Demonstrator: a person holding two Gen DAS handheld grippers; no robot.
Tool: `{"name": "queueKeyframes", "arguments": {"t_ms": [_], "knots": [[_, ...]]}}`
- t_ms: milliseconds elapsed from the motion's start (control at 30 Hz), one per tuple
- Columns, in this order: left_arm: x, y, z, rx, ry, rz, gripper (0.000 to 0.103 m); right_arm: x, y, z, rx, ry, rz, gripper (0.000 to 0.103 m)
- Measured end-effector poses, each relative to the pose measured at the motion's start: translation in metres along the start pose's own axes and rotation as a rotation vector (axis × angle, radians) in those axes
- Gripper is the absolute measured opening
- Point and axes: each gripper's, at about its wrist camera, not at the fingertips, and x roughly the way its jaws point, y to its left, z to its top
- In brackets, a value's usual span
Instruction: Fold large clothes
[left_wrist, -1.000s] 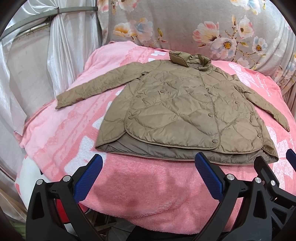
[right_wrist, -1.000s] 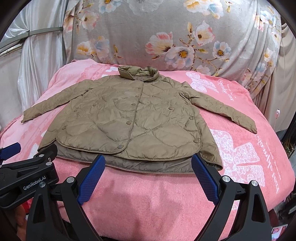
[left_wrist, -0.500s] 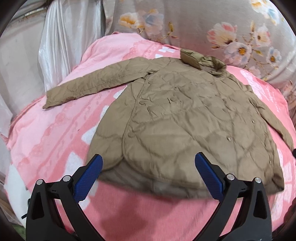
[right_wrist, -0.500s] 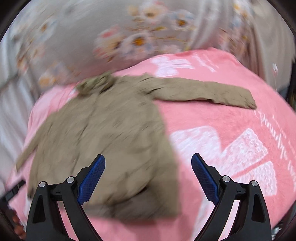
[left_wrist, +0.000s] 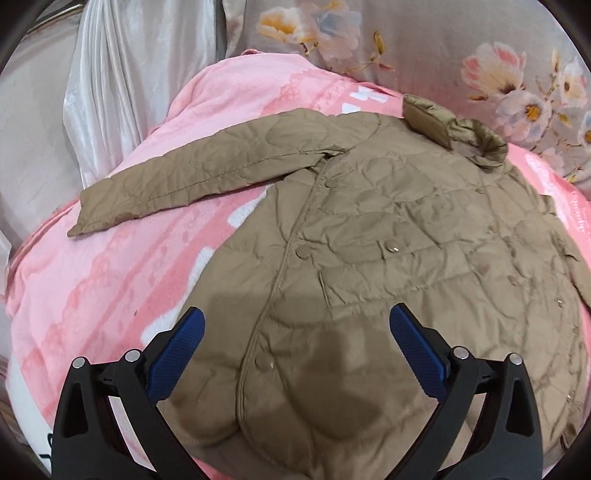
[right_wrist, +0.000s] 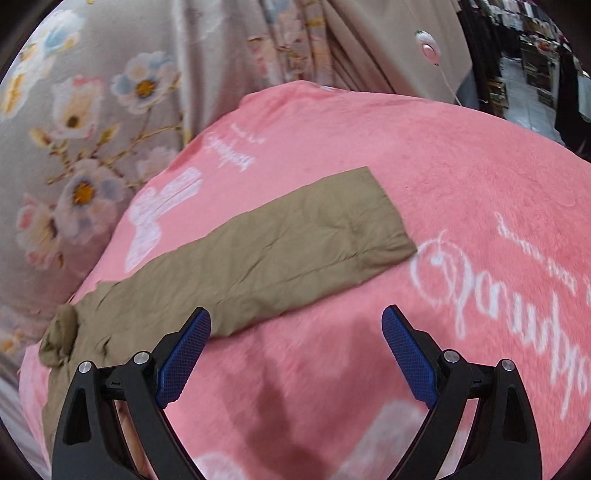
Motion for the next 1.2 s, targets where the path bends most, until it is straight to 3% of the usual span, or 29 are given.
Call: {"name": "queueKeyframes", "arguments": {"t_ms": [100,200,267,333,467,567,800,933,1200], "knots": [[0.009,-0.001,0.005,0.000,-0.004,0.014,0.098,0.020,-0.004,0.006,0.044,0.015,-0.007,0.076],[0.020,-0.001,0.009,0.004,0.009,0.020,0.098,0.032,-0.002,0.009,0.042,0.004,-0.042,0.053],[0.026,-0.001,0.009,0.008,0.018,0.042,0.098,0.037,0.006,0.013,0.008,0.001,-0.040,0.017],[0.034,0.000,0.007,0.011,0.035,0.058,0.098,0.036,0.026,0.018,-0.029,-0.026,-0.041,0.009],[0.044,0.003,0.001,0.004,0.066,0.064,0.098,0.007,0.096,0.025,-0.169,-0.124,0.043,0.006],[0.046,0.004,-0.003,0.000,0.072,0.061,0.098,-0.027,0.171,0.017,-0.301,-0.151,0.193,0.005],[0.045,0.006,-0.008,-0.001,0.067,0.060,0.098,-0.078,0.345,-0.077,-0.644,-0.074,0.518,0.005],[0.044,0.006,-0.010,0.011,0.062,0.055,0.098,-0.079,0.398,-0.143,-0.759,0.015,0.614,0.004],[0.047,0.009,-0.014,0.013,0.058,0.041,0.098,-0.062,0.437,-0.243,-0.881,0.185,0.679,0.004]]}}
